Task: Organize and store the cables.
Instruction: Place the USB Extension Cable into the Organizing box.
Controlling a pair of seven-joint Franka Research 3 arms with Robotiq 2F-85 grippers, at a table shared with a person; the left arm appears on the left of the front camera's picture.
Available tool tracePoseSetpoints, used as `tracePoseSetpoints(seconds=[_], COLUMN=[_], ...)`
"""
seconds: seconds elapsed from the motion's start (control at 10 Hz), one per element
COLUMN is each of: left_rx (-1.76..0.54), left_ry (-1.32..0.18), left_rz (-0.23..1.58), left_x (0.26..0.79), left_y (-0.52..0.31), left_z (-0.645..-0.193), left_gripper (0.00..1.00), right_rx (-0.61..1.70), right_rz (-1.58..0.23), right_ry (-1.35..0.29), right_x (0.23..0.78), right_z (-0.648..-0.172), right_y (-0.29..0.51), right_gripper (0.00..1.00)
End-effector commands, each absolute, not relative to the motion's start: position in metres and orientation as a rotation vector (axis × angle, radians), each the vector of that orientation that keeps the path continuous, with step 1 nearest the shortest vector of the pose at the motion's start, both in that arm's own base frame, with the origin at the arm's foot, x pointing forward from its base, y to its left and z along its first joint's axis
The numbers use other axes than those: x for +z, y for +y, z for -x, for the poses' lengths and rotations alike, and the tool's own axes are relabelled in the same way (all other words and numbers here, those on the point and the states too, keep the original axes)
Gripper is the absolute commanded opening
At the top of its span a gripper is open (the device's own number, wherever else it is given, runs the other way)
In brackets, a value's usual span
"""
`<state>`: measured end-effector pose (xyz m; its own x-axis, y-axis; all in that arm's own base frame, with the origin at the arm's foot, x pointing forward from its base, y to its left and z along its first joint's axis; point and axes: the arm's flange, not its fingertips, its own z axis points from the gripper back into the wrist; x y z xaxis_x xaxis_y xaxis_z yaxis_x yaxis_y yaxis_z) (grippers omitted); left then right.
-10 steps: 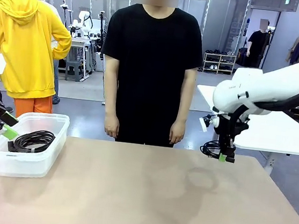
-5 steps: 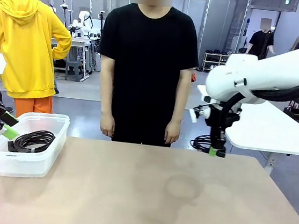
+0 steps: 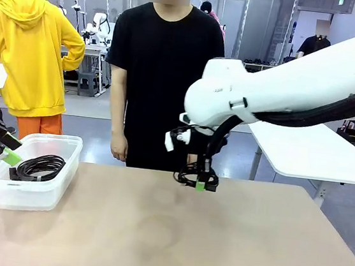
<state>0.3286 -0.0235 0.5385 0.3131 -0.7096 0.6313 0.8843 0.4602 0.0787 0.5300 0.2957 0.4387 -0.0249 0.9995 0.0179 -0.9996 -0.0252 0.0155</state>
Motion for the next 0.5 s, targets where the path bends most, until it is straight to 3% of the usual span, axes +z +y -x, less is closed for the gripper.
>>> tracePoseSetpoints(seconds=[0.0, 0.4], left_rx=[-1.062, -1.062], left_ry=[-0.646, -0.646], left_rz=[0.303, 0.303], left_x=[0.540, 0.540], left_y=[-0.024, -0.024], left_z=[-0.329, -0.329], left_gripper=[0.69, 0.69], right_rx=[1.633, 1.720], right_rz=[0.051, -0.019], right_ry=[-0.002, 0.019], right_x=[0.431, 0.410], right_z=[-0.528, -0.508], right_y=[0.321, 0.367], right_gripper=[0.00, 0.00])
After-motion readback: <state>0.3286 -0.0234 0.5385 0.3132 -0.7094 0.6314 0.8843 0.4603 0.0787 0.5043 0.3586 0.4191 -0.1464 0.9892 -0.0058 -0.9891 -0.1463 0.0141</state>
